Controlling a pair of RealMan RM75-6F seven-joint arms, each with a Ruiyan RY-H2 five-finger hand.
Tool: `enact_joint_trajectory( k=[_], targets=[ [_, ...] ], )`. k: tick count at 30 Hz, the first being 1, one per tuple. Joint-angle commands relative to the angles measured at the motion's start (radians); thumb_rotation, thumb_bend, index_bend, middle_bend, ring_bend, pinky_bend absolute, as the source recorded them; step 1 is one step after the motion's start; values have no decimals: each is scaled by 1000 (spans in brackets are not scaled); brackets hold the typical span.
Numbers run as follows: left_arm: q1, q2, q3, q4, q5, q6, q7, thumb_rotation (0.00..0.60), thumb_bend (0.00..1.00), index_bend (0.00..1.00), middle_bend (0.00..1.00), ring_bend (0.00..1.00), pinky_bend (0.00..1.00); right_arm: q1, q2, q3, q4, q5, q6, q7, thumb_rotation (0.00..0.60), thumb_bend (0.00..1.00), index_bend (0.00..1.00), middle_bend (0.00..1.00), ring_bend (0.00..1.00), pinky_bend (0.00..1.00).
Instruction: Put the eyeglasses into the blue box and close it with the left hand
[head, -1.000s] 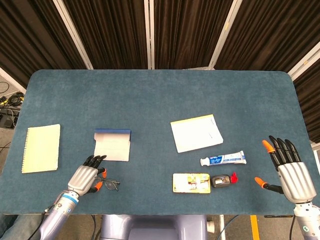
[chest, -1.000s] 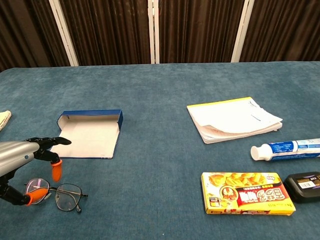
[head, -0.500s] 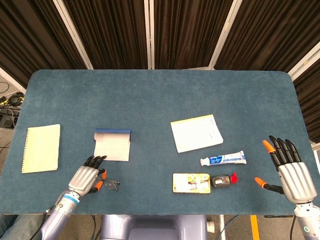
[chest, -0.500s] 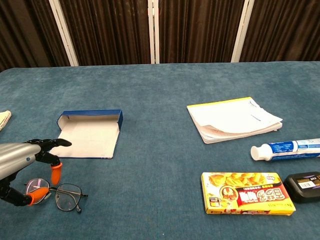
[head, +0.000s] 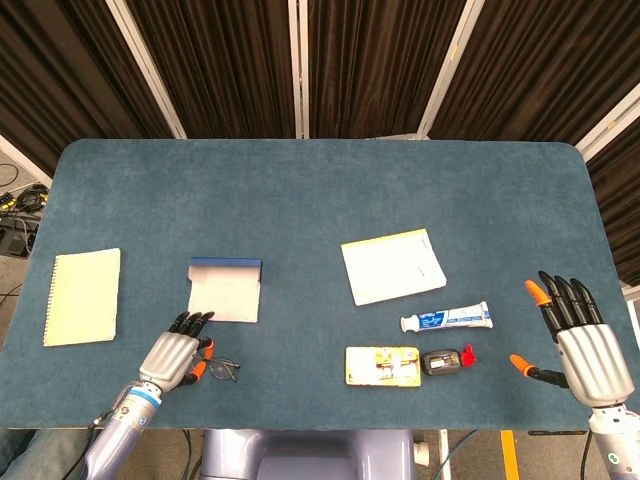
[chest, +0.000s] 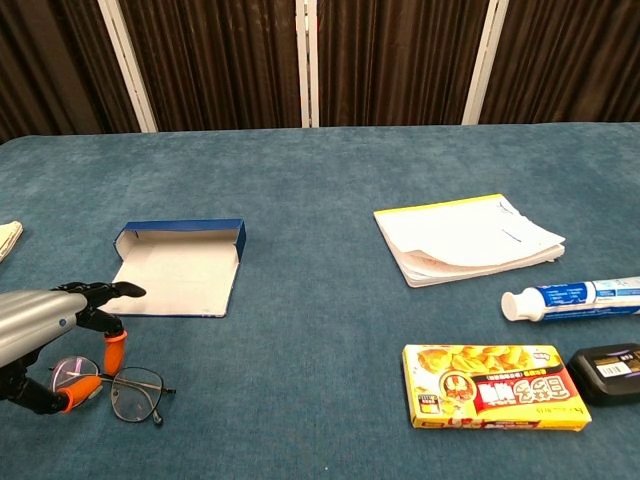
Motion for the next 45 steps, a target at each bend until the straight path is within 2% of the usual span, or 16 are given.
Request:
enact_joint_trajectory(
  k=[1, 9, 16, 23, 27, 31, 38, 45],
  targets=[
    [-1, -1, 1, 1, -3, 0, 0, 600, 498, 500, 0, 0, 0, 0, 0, 0, 0, 0, -1, 0, 600, 0, 0, 0, 0, 0],
    [-7, -5, 3, 4, -11, -1, -5, 600, 546, 551, 0, 0, 0, 1, -1, -1, 0, 0, -1, -2, 600, 0, 0, 0, 0, 0],
    [-10, 0, 0, 2, -13, 3, -18, 600, 548, 572, 0, 0, 0, 1, 0, -1, 0, 0, -1, -1, 600, 0, 0, 0, 0, 0],
    [-23, 22, -27, -18, -15, 9, -47, 600, 547, 579, 0, 0, 0, -1, -1, -3, -1, -7, 2, -10, 600, 0, 0, 0, 0, 0],
    [-48, 42, -73, -30, -32, 4, -63, 600, 545, 580, 0, 0, 0, 1, -4, -3, 0, -5, -1, -17, 600, 0, 0, 0, 0, 0],
    [-89, 48, -139, -21, -84, -14, -56, 600, 543, 576, 0, 0, 0, 3, -8, -1, 2, 4, -9, -21, 600, 0, 0, 0, 0, 0],
    [-190, 25, -257, 64, -221, -111, -84, 600, 537, 578, 0, 0, 0, 13, -15, 8, 7, 28, -32, -30, 600, 0, 0, 0, 0, 0],
    [-270, -30, -299, 203, -289, -180, -97, 600, 540, 582, 0, 0, 0, 22, -22, 12, 7, 47, -55, -45, 600, 0, 0, 0, 0, 0]
  ],
)
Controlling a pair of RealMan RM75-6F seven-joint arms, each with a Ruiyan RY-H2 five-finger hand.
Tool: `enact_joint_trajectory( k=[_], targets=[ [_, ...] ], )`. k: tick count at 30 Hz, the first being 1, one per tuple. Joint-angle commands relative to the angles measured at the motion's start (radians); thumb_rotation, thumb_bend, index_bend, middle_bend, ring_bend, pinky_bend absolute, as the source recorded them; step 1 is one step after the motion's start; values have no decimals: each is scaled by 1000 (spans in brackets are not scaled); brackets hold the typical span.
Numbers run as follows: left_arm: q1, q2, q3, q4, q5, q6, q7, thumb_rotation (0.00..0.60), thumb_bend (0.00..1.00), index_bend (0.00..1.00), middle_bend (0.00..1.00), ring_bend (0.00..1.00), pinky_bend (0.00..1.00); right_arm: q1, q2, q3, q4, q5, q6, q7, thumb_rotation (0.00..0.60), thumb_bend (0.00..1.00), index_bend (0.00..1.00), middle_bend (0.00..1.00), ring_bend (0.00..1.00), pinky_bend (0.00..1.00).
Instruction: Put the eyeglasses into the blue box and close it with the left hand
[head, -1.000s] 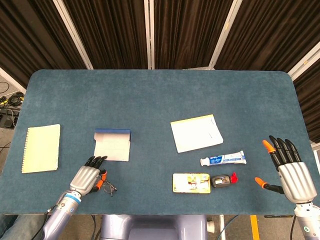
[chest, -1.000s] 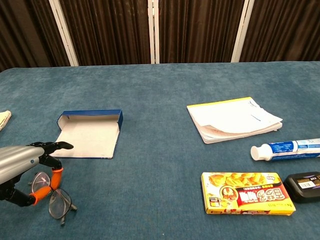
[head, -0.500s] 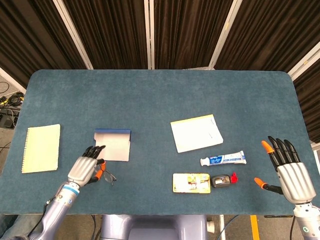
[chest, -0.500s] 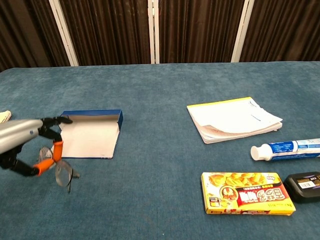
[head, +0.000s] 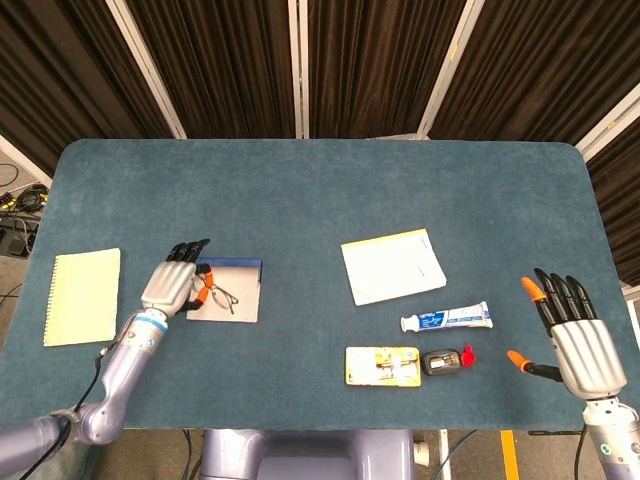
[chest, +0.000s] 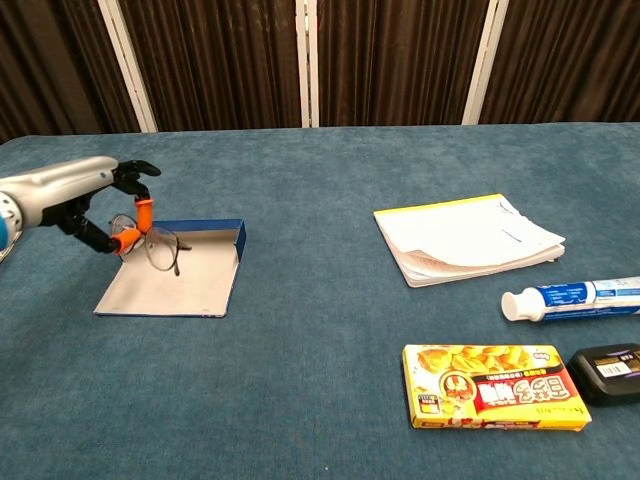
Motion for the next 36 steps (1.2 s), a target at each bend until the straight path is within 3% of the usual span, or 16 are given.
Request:
enact_joint_trajectory(
  k=[1, 10, 27, 29, 33, 34, 36],
  targets=[
    [-47, -38, -22, 76, -47, -48, -11, 600, 540, 582, 0, 0, 0, 3, -4, 1, 1, 5, -6, -10, 600, 0, 0, 0, 0, 0],
    [-84, -82, -10, 172, -66, -91, -61, 600, 539, 582, 0, 0, 0, 3, -9, 6, 0, 16, -6, -27, 600, 0, 0, 0, 0, 0],
    [-99, -111, 29, 200, -67, -76, -77, 600, 530, 566, 0, 0, 0, 3, -5, 9, 5, 27, -5, -14, 600, 0, 0, 0, 0, 0],
    [-100, -114, 31, 207, -69, -75, -79, 600, 516, 495, 0, 0, 0, 3, -5, 9, 5, 27, -5, -13, 600, 0, 0, 0, 0, 0],
    [-99, -122, 32, 220, -67, -61, -86, 600, 378, 72, 0, 0, 0, 4, -5, 9, 7, 27, -5, -12, 600, 0, 0, 0, 0, 0],
    [-98, -124, 31, 223, -62, -51, -89, 600, 328, 13, 0, 0, 0, 4, -5, 9, 7, 28, -5, -12, 600, 0, 0, 0, 0, 0],
    [-91, -134, 29, 229, -41, -14, -97, 600, 252, 0, 0, 0, 0, 4, -5, 9, 7, 29, -6, -12, 600, 0, 0, 0, 0, 0]
  ],
)
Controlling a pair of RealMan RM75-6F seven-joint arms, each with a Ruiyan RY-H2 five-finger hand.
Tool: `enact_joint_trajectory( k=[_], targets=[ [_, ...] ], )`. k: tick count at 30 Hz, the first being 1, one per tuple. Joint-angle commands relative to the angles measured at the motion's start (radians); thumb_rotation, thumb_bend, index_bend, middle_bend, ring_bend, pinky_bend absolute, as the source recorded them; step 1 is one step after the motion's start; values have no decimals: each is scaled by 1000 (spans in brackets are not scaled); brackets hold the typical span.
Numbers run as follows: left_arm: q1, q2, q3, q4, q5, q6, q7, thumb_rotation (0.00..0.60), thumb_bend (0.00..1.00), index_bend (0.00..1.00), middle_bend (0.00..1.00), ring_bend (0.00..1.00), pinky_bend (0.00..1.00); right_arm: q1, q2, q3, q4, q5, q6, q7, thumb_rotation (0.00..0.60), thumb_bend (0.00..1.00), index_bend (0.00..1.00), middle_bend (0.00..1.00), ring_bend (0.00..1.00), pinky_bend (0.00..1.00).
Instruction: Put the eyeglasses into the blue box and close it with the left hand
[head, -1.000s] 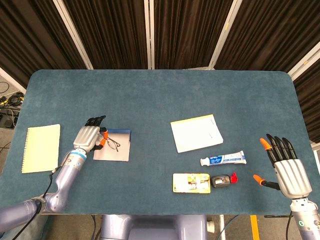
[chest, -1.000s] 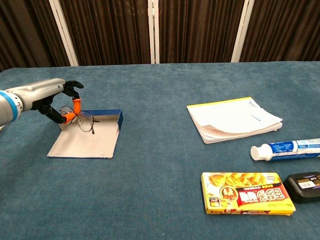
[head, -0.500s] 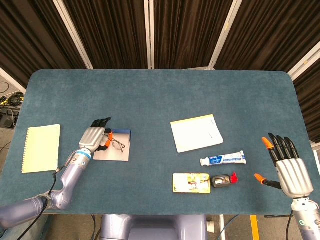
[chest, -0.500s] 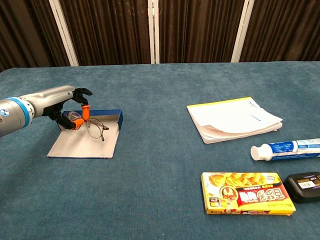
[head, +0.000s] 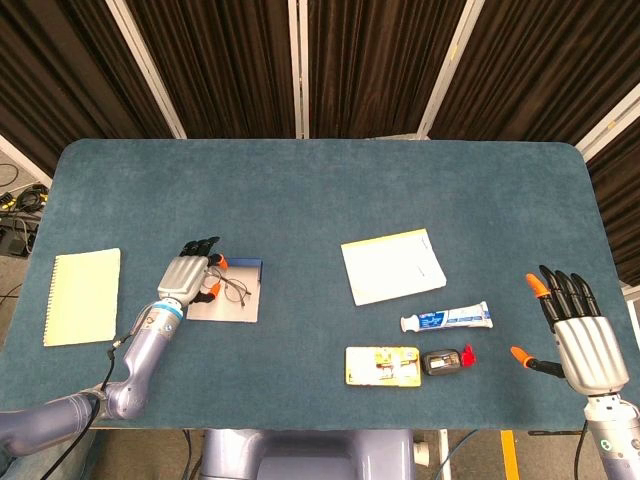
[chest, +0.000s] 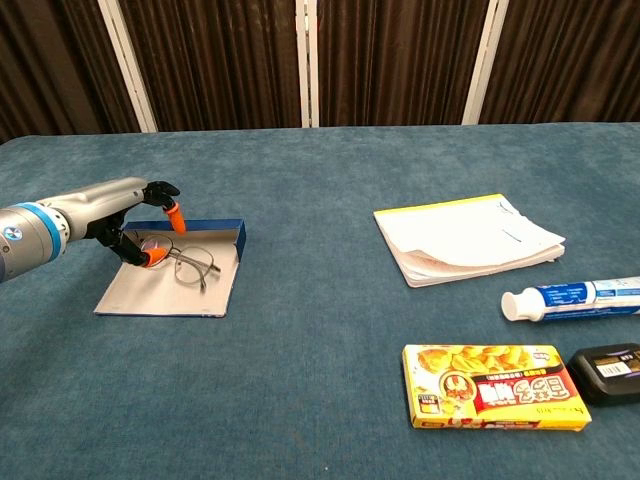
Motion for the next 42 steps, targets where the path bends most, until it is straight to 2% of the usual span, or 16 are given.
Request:
enact_joint_trajectory(
  k=[1, 4, 6, 14, 21, 42],
  targets=[
    [12, -15, 0, 10, 41, 63, -16, 600, 203, 0, 0, 0, 0, 0, 0, 0, 1, 1, -1, 0, 600, 0, 0, 0, 0, 0],
    [16, -9, 10, -5, 73, 84, -21, 600, 86, 0, 0, 0, 0, 1, -1, 0, 1, 2, -2, 0, 600, 0, 0, 0, 0, 0],
    [8, 4, 27, -30, 107, 87, 5, 600, 62, 0, 0, 0, 0, 2, -1, 0, 1, 3, -3, 0, 600, 0, 0, 0, 0, 0],
    [-26, -26, 29, -3, 69, 56, 76, 600, 62, 0, 0, 0, 0, 2, 0, 3, 4, 10, -3, 5, 600, 0, 0, 0, 0, 0],
    [-51, -55, 24, 36, 37, 11, 79, 600, 65, 0, 0, 0, 0, 4, 0, 7, 9, 22, -10, 10, 600, 0, 0, 0, 0, 0],
    [-115, -85, 2, 139, 20, -22, 102, 600, 84, 0, 0, 0, 0, 8, -3, 11, 17, 39, -19, 11, 600, 0, 0, 0, 0, 0]
  ],
)
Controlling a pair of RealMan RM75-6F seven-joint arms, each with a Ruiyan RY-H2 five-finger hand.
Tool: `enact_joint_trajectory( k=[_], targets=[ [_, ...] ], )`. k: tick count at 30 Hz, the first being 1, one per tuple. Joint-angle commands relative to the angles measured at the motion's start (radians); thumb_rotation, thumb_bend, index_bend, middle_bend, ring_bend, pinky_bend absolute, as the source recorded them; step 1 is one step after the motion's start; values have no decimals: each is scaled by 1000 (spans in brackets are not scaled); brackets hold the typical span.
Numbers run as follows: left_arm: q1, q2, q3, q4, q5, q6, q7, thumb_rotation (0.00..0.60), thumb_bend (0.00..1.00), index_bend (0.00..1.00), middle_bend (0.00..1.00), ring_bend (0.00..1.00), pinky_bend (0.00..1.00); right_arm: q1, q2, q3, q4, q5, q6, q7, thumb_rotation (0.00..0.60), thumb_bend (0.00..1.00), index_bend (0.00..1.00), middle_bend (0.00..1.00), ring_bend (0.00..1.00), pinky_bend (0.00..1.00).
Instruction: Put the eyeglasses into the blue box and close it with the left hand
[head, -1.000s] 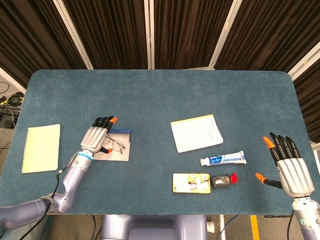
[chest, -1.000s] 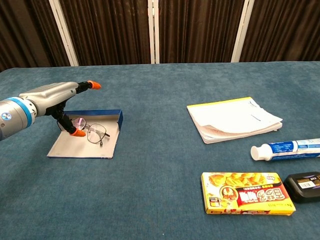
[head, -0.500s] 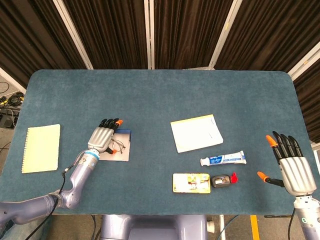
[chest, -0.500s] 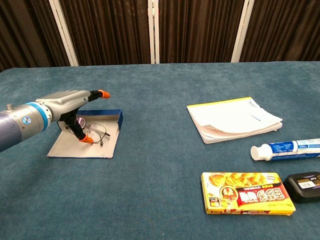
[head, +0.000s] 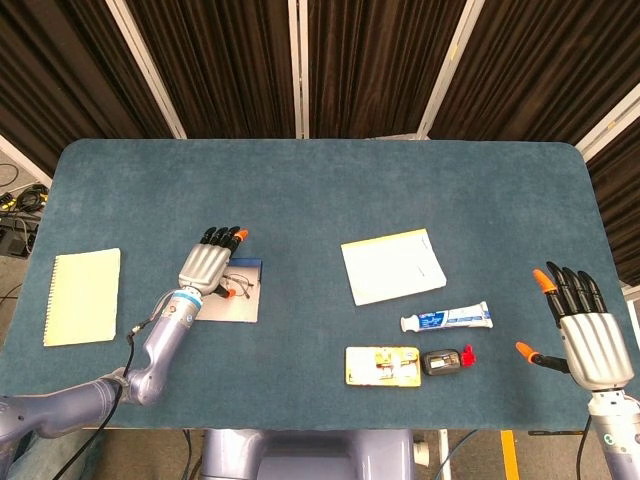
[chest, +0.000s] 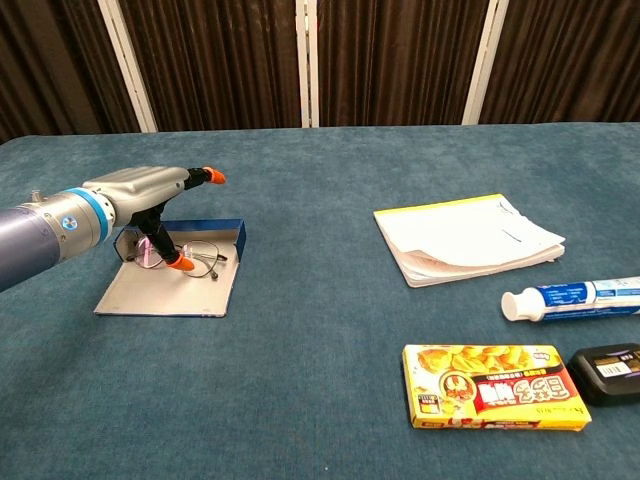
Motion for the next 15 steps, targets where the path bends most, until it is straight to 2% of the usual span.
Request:
enact_joint_trajectory(
  k=[1, 8, 15],
  targets=[
    [-10, -9, -2, 25, 1, -3, 1, 600, 84, 0, 0, 0, 0, 1, -2, 0, 1, 1, -3, -2, 600, 0, 0, 0, 0, 0],
    [-22, -17, -13, 65, -2, -7, -11, 600, 88, 0, 0, 0, 0, 2, -3, 0, 3, 5, -6, -1, 600, 0, 0, 0, 0, 0],
    [8, 41, 0, -3, 23, 13, -49, 600, 88, 0, 0, 0, 0, 2, -1, 0, 3, 2, -2, 2, 600, 0, 0, 0, 0, 0]
  ],
)
